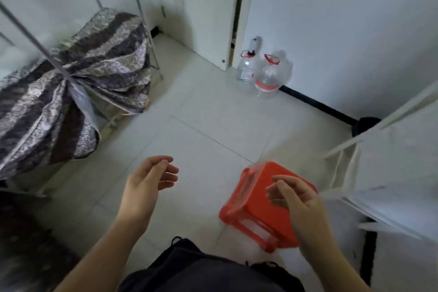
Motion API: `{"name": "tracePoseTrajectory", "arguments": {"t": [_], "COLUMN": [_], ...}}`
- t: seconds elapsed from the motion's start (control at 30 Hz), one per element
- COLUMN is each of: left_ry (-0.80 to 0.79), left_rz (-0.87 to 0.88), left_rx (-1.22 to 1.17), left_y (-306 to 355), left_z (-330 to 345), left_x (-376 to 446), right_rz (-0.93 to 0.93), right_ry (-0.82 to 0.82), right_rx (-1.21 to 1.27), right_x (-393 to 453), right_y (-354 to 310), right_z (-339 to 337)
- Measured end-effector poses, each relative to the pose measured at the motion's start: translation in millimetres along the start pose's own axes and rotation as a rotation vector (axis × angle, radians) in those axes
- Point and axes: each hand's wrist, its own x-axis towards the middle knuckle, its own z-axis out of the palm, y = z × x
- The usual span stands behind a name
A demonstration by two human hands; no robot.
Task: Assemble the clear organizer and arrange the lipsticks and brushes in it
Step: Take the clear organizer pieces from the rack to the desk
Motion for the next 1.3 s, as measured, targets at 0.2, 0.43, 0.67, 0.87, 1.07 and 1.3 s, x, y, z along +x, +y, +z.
{"name": "tracePoseTrajectory", "arguments": {"t": [0.2,0.43,0.67,0.87,1.07,1.3], "left_ry": [0.357,0.746,0.944,1.043,1.005,0.8], "left_rz": [0.025,-0.003,-0.019,-0.115,-0.175,-0.251], "left_rx": [-0.137,-0.21,-0.234,-0.252,-0.235,-0.13], "left_y": [-2,-26,-27,-35,-35,-19], "left_z": [-144,-239,-295,-349,-446,-587], "left_x": [-9,-32,-13,8,63,154], "right_rz": [-0.055,-0.058,-0.079,-0.046,0.028,0.144], "right_ry": [-0.337,-0.697,-0.91,-0.999,-1.001,-0.839], "right_rx": [-0.083,-0.176,-0.213,-0.31,-0.405,-0.494], "right_x": [37,65,103,121,123,128], "right_y": [-33,-45,-57,-62,-37,2], "right_z": [158,301,418,505,607,730]}}
